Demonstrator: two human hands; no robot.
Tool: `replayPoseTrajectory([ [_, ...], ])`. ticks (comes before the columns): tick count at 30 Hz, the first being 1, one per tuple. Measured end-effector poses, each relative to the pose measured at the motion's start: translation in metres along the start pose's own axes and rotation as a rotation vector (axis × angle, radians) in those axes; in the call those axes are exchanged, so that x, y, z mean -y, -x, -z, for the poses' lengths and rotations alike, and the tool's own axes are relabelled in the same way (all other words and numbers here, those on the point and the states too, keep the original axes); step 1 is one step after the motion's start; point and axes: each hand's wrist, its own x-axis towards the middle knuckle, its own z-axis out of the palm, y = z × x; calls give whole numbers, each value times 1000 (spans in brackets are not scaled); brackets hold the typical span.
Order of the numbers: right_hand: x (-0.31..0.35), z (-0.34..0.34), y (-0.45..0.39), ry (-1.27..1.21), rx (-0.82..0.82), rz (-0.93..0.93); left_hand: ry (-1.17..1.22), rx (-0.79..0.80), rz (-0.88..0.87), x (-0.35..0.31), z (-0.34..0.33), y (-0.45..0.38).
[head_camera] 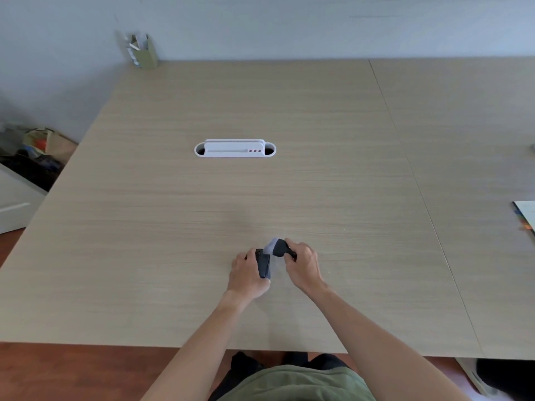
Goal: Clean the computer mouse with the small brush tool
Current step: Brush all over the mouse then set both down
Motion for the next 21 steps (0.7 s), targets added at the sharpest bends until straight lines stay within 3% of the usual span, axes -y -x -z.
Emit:
replayPoseTrajectory([
  [3,2,-1,1,125,59,29,3,7,6,-3,1,3],
  [6,4,5,1,310,-57,-11,9,26,44,-4,4,6],
  [8,9,8,1,241,-112,-21,8,32,53,-3,4,7],
  [11,18,7,5,25,38,-13,6,17,45,-3,4,7],
  [13,17,4,8,77,74,-60,4,15,51,-5,4,7],
  [16,9,2,13,134,-68,-167,3,15,71,-6,5,7],
  [21,-6,2,26,-73,-221,-347,36,-3,98,-8,2,7],
])
